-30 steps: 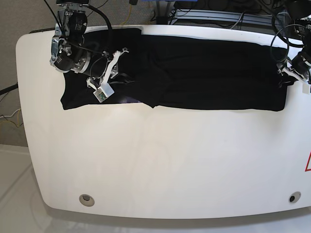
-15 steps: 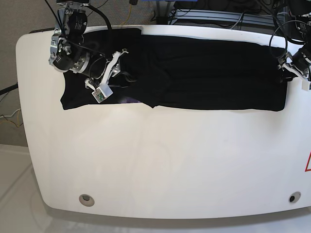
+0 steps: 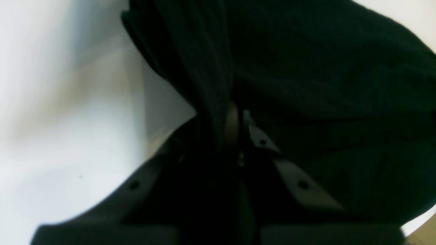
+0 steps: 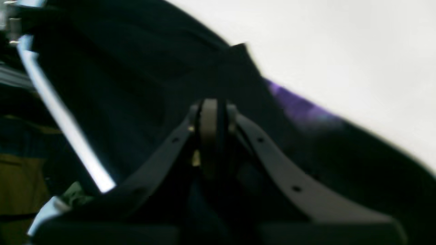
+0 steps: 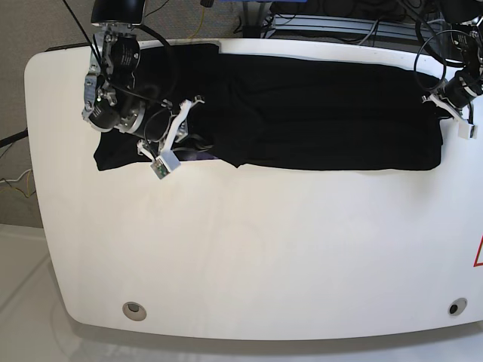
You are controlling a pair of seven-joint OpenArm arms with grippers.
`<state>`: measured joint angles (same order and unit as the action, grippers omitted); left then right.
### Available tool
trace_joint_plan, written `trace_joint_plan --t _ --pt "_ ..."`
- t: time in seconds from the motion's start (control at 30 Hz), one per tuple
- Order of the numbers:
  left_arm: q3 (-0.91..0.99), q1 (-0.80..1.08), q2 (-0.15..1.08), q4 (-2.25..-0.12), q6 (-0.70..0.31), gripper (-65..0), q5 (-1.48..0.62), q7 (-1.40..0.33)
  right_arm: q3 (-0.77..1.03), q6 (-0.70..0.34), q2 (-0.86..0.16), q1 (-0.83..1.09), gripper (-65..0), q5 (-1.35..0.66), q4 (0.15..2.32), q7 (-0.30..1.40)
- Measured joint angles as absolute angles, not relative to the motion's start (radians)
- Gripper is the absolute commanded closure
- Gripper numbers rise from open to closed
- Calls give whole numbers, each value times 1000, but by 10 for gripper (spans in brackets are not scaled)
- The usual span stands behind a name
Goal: Fold the T-shirt properly
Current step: 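Open the left gripper and move it to the shirt end beside it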
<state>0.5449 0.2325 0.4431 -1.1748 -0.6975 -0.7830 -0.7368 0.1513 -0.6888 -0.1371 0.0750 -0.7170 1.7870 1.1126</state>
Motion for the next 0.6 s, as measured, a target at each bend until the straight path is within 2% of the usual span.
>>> trace_joint_plan --t 0.23,0.6 --pt "537 229 449 -1202 -697 0 -818 -830 142 -692 -131 66 -43 -645 1797 1103" --pt "529 268 453 -1376 -691 0 -868 -957 200 -692 -144 57 -35 -625 1805 1092"
